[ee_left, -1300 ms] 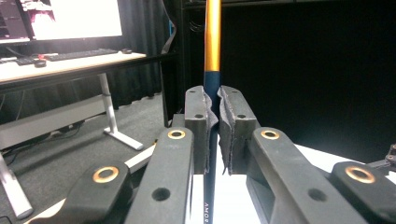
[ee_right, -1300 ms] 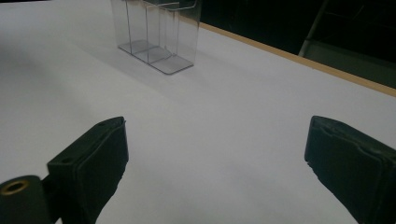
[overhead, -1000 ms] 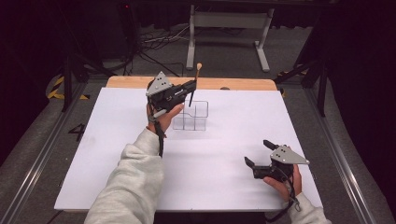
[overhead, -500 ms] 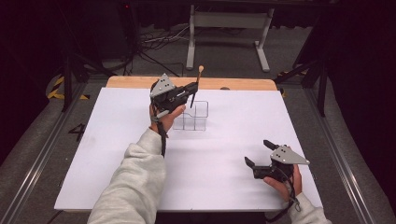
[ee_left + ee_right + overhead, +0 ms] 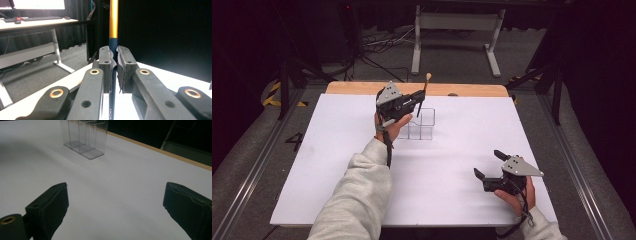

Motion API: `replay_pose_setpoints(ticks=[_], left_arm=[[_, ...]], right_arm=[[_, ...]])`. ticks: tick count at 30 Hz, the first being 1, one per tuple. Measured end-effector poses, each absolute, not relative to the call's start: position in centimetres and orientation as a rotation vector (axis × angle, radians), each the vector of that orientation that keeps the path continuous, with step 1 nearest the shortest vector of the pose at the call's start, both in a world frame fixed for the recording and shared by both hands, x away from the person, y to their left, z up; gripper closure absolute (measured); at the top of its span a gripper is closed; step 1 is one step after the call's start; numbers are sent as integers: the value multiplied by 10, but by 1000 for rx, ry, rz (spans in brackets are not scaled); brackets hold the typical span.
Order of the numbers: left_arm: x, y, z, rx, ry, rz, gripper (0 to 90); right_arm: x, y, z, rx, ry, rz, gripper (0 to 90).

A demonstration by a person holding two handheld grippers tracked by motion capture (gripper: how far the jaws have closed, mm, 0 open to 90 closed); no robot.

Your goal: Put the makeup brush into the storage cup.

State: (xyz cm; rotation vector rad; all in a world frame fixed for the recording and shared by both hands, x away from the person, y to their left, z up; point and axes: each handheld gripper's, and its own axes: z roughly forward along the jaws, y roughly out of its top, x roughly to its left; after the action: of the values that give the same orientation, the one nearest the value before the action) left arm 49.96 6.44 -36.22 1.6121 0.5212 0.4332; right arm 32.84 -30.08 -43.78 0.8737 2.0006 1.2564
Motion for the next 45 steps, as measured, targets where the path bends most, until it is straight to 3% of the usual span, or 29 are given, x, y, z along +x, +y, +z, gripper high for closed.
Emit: replay_pose_setpoints(ticks=[45], left_arm=[[489, 73, -395, 1679, 558, 408, 827]], right_arm=[[327, -298, -437, 853, 2015, 1260, 69]])
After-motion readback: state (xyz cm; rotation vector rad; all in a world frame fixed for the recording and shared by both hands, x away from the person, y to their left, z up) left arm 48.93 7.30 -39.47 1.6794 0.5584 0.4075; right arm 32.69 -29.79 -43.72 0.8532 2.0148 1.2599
